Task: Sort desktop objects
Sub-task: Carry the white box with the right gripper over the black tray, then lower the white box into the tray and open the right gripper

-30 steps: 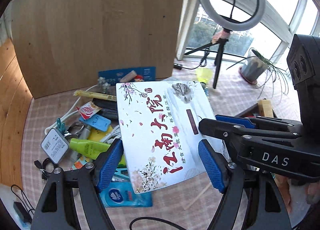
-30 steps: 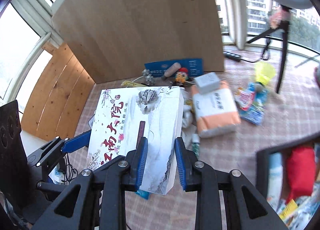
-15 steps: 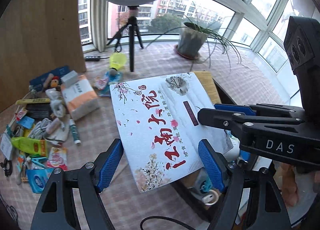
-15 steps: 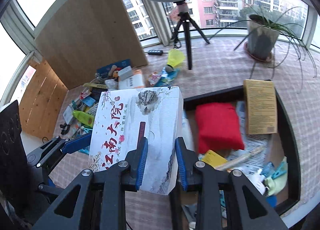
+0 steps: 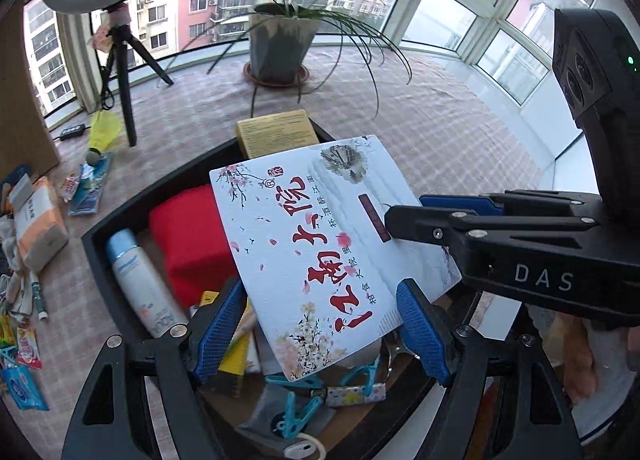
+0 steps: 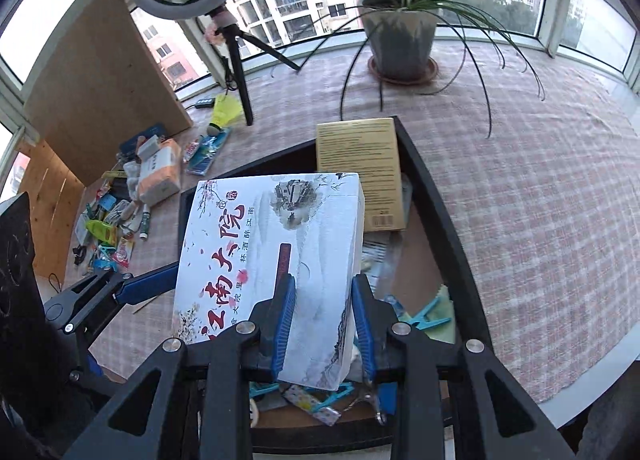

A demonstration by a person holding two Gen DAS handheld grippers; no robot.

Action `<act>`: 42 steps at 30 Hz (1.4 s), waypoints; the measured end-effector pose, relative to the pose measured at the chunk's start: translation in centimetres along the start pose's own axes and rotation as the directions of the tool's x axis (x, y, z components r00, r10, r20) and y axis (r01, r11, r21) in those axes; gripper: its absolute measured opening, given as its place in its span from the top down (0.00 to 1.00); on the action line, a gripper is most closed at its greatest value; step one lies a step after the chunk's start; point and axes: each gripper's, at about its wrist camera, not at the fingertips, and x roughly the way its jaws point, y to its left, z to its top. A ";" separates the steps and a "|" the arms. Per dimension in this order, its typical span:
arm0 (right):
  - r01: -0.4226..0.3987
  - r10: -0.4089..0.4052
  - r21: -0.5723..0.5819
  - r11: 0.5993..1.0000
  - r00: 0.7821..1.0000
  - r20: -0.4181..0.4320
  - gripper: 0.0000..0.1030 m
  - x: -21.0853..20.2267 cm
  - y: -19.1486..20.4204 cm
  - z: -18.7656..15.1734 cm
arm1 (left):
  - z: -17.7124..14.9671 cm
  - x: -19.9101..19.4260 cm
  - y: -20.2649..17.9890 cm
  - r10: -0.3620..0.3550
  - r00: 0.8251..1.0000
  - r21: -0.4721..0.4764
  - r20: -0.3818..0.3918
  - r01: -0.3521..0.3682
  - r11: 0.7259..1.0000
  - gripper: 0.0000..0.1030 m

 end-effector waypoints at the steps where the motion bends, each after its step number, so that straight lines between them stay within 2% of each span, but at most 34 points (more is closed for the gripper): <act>1: 0.014 -0.014 -0.002 1.000 1.000 0.000 0.73 0.3 -0.8 0.1 | 0.3 0.9 -0.6 -0.006 1.000 0.004 -0.012 0.006 1.000 0.22; 6: 0.038 -0.038 0.006 0.999 0.999 -0.008 0.73 2.7 -3.2 0.6 | 1.7 4.6 -1.3 0.031 0.998 0.007 -0.056 -0.031 1.000 0.22; 10: 0.035 -0.035 0.011 0.999 0.999 -0.028 0.72 5.3 -4.7 1.2 | 2.5 7.5 -0.5 0.023 0.994 -0.026 -0.105 -0.026 0.999 0.22; 13: 0.023 -0.021 0.031 0.999 0.998 -0.054 0.72 7.2 -5.9 1.3 | 2.4 9.4 -0.3 0.027 0.990 -0.016 -0.140 -0.030 0.999 0.22; 16: 0.024 -0.022 0.034 0.999 0.998 -0.064 0.72 7.8 -6.3 0.6 | 1.8 9.6 -0.8 0.035 0.990 0.007 -0.140 -0.034 0.999 0.22; 20: 0.020 -0.019 0.014 1.000 0.997 -0.077 0.72 7.1 -6.5 -0.8 | 0.0 9.4 -1.5 -0.018 0.985 0.008 -0.172 0.020 1.000 0.22; 24: 0.064 -0.066 -0.031 0.997 0.996 -0.056 0.71 7.5 -5.9 -1.0 | -0.9 9.8 -2.8 0.046 0.987 0.080 -0.154 -0.034 0.996 0.20; 26: 0.069 -0.069 -0.011 0.998 0.998 -0.010 0.67 7.4 -5.8 0.2 | -0.4 10.2 -2.6 0.012 0.984 0.027 -0.176 -0.007 1.000 0.19; 28: 0.086 -0.086 -0.007 0.996 0.996 0.000 0.65 7.7 -5.7 1.2 | -0.1 10.3 -2.1 -0.037 0.979 -0.022 -0.199 0.033 0.999 0.19; 30: 0.088 -0.088 -0.009 0.996 0.996 -0.009 0.65 7.6 -5.6 1.6 | -0.2 9.4 -2.0 -0.060 0.978 -0.017 -0.199 0.058 0.998 0.19; 32: 0.082 -0.082 0.002 0.997 0.997 -0.003 0.65 6.6 -5.2 1.2 | -0.5 7.6 -1.9 -0.021 0.987 0.015 -0.158 0.023 1.000 0.19; 35: 0.117 -0.116 -0.010 0.993 0.992 0.050 0.60 4.3 -3.9 0.6 | -0.8 4.3 -1.2 0.009 0.994 0.027 -0.111 -0.006 1.000 0.19; 37: 0.124 -0.122 -0.009 0.992 0.988 0.096 0.60 2.4 -2.7 0.2 | -1.2 1.8 -0.3 0.025 0.997 0.030 -0.073 -0.023 0.999 0.19; 40: 0.109 -0.103 -0.025 0.994 0.982 0.159 0.60 -0.1 -0.1 -0.4 | -2.0 -2.4 1.8 0.034 0.999 0.013 -0.018 -0.034 0.999 0.19; 42: 0.094 -0.080 -0.070 0.993 0.981 0.178 0.60 -1.0 2.4 -0.7 | -2.7 -5.3 3.9 0.066 0.997 -0.013 0.031 -0.065 0.998 0.19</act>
